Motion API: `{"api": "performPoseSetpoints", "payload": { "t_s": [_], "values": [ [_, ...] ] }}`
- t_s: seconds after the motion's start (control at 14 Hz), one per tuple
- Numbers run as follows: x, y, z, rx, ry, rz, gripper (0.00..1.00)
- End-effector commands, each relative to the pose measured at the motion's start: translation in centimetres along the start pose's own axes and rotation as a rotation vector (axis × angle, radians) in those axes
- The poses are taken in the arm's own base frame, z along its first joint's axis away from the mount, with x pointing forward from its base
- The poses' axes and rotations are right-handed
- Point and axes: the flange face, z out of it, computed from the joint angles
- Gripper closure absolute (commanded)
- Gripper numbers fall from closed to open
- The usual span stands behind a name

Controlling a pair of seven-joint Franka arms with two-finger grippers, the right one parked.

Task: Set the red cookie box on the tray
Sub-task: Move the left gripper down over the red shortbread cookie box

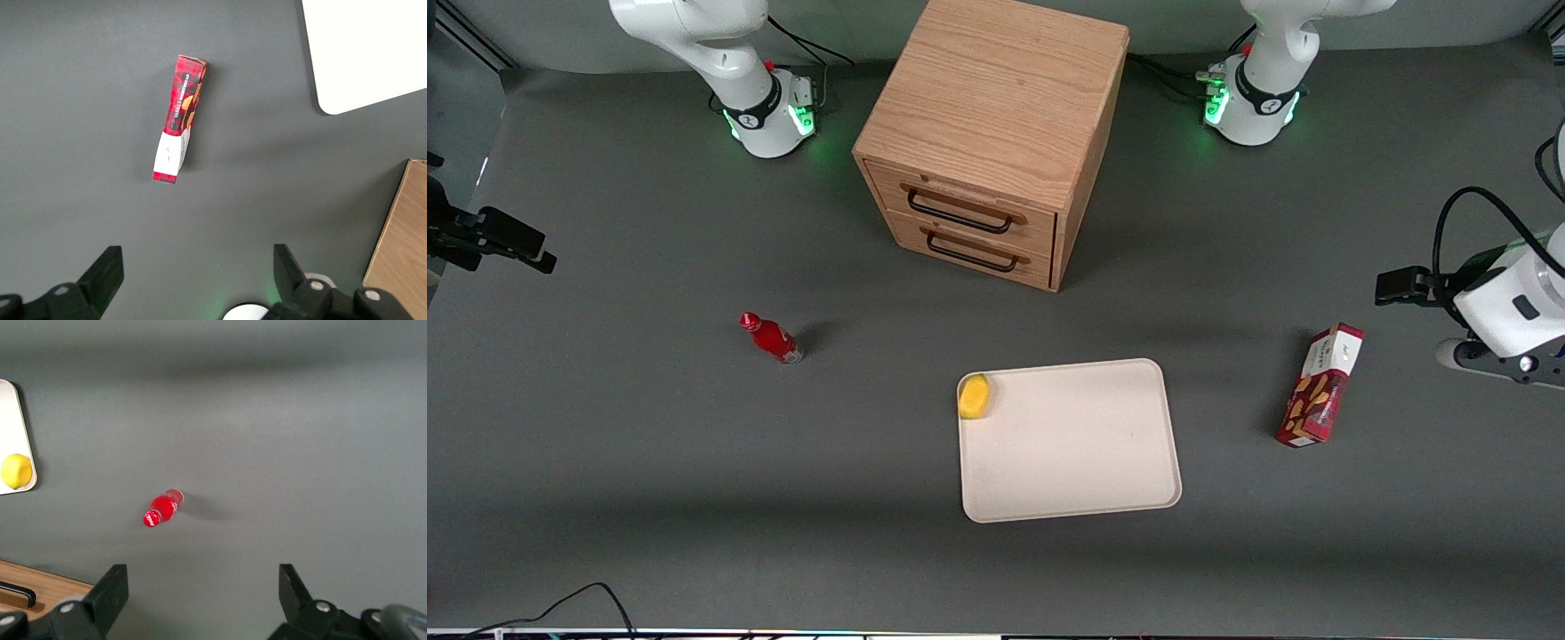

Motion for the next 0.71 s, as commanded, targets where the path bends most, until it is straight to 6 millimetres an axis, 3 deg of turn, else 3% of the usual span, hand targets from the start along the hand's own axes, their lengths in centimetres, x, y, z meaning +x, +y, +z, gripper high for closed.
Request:
{"api": "performPoseSetpoints", "payload": {
  "t_s": [0.0, 0.14, 0.21, 0.36, 0.5, 0.64],
  "values": [
    [-0.1, 0.0, -0.9, 0.007, -0.008, -0.019, 0.0],
    [-0.1, -0.3, -0.2, 0.017, -0.027, -0.018, 0.0],
    [0.2, -1.2, 1.3, 0.019, -0.048, -0.021, 0.0],
    [2.4, -3.0, 6.6, 0.038, -0.045, 0.118, 0.0],
    [4.1, -4.4, 13.7, 0.054, -0.001, 0.23, 0.0],
    [4.8, -4.4, 20.4, 0.059, 0.045, 0.294, 0.0]
  ]
}}
